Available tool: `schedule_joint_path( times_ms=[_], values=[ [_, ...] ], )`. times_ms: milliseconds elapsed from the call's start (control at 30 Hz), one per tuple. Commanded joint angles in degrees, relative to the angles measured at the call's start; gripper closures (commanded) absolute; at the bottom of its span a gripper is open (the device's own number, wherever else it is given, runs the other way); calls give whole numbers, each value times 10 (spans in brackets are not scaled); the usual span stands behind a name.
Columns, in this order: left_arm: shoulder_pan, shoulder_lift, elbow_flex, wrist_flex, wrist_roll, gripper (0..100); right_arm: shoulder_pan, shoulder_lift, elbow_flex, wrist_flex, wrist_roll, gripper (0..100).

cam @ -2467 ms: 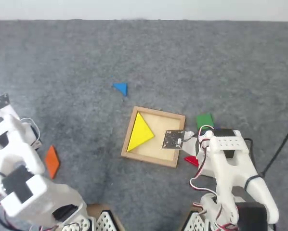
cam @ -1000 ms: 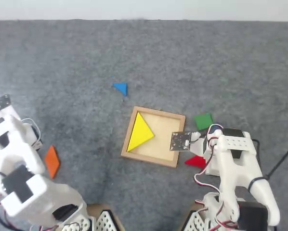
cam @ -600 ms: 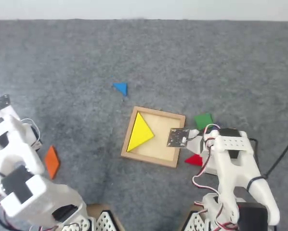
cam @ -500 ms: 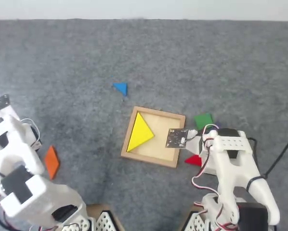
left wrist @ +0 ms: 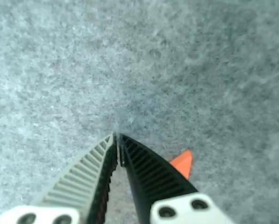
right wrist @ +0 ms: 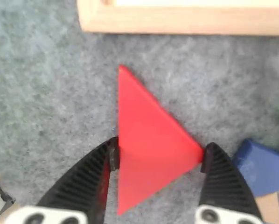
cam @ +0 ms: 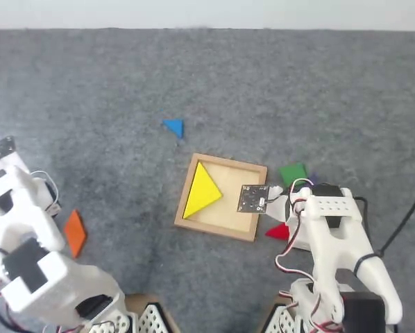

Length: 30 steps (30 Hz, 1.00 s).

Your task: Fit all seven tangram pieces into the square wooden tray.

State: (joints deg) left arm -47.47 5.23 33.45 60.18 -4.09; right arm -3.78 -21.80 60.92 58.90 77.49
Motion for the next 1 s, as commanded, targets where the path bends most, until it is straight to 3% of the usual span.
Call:
schedule_joint_path(
  times_ms=[0, 233, 567, 733, 833, 967],
  values=[
    [-1, -8, -4, 0, -4, 987, -3, 0, -11, 0, -9, 833],
    [-1, -8, -4, 0, -4, 987, -3, -7, -34, 9, -53, 836],
    [-1, -8, -4, 0, -4, 987, -8, -7, -187, 165, -120, 836],
    [-1, -8, -4, 0, -4, 987, -46, -7, -240, 209, -172, 837],
    [-1, -8, -4, 0, -4, 987, -42, 0, -234, 199, -126, 836],
    [-1, -8, -3, 1, -11, 987, -1, 0, -172, 191, 66, 829]
  ],
)
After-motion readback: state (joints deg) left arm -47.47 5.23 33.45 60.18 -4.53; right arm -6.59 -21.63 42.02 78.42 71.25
